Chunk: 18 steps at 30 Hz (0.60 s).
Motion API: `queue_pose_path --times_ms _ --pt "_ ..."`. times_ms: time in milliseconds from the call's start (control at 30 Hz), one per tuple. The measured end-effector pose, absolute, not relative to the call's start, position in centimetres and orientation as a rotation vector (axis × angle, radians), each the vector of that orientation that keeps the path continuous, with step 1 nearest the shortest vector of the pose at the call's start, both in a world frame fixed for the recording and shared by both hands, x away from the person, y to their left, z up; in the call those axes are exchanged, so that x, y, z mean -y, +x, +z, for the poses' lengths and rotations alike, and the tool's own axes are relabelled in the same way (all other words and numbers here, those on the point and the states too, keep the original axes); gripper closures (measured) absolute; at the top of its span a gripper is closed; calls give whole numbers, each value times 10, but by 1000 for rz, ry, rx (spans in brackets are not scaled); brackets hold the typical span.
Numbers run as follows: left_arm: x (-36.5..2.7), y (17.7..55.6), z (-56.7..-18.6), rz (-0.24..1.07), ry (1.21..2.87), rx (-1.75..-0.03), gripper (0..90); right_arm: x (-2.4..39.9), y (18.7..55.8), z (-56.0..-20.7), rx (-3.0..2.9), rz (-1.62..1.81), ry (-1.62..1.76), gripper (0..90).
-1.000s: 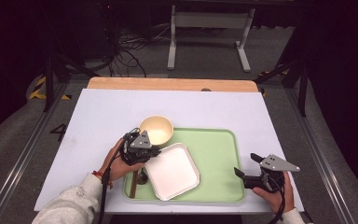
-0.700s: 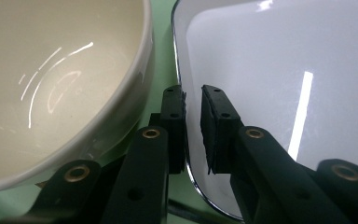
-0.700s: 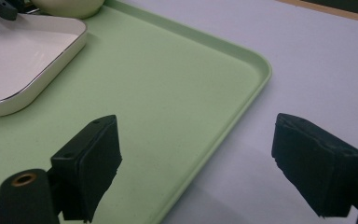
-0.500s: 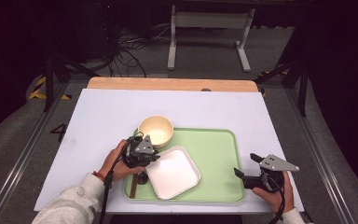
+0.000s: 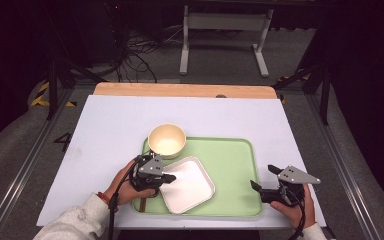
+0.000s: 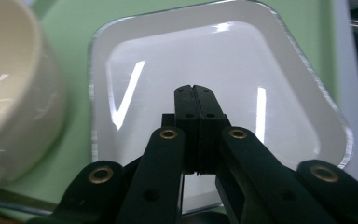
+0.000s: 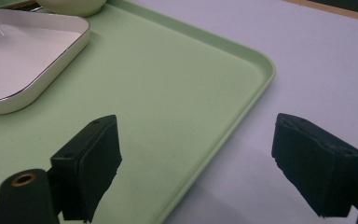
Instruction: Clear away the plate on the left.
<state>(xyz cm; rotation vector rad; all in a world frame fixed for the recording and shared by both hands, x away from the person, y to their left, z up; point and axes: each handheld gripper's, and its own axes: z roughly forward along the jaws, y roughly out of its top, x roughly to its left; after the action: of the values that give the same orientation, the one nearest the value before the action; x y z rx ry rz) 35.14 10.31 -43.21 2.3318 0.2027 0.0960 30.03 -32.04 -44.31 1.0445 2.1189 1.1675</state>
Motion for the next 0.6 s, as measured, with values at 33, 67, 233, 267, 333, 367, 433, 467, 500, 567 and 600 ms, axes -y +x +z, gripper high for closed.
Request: queue_pose_path --times_ms 33,67,233,267,333,367,433,467,500,567,600 --pt "-102 345 -435 61 2340 -196 900 320 300 -443 -2119 1165 1045 156" --pt "-100 338 -438 50 2363 -171 900 320 300 -443 -2120 1164 1046 156" --pt "-96 327 -448 -7 2406 -135 899 320 300 -443 -2122 1162 1044 156" --pt "-96 327 -448 -7 2406 -135 899 320 300 -443 -2122 1162 1044 156" --pt "-97 323 -451 -22 2416 -145 897 320 300 -443 -2123 1162 1046 156" --pt "-98 323 -451 -42 2412 -150 899 320 300 -443 -2123 1161 1046 156" --pt "-101 323 -451 -36 2414 -156 899 320 300 -443 -2123 1161 1046 156" --pt "-104 323 -451 -37 2415 -160 899 320 300 -443 -2123 1162 1045 155" --pt "-106 324 -451 -40 2418 -173 900 320 300 -443 -2124 1161 1047 155" --pt "-110 324 -450 -41 2420 -182 900 320 300 -443 -2124 1161 1046 154" --pt "-112 325 -450 -45 2423 -194 900 320 300 -443 -2124 1161 1046 154"
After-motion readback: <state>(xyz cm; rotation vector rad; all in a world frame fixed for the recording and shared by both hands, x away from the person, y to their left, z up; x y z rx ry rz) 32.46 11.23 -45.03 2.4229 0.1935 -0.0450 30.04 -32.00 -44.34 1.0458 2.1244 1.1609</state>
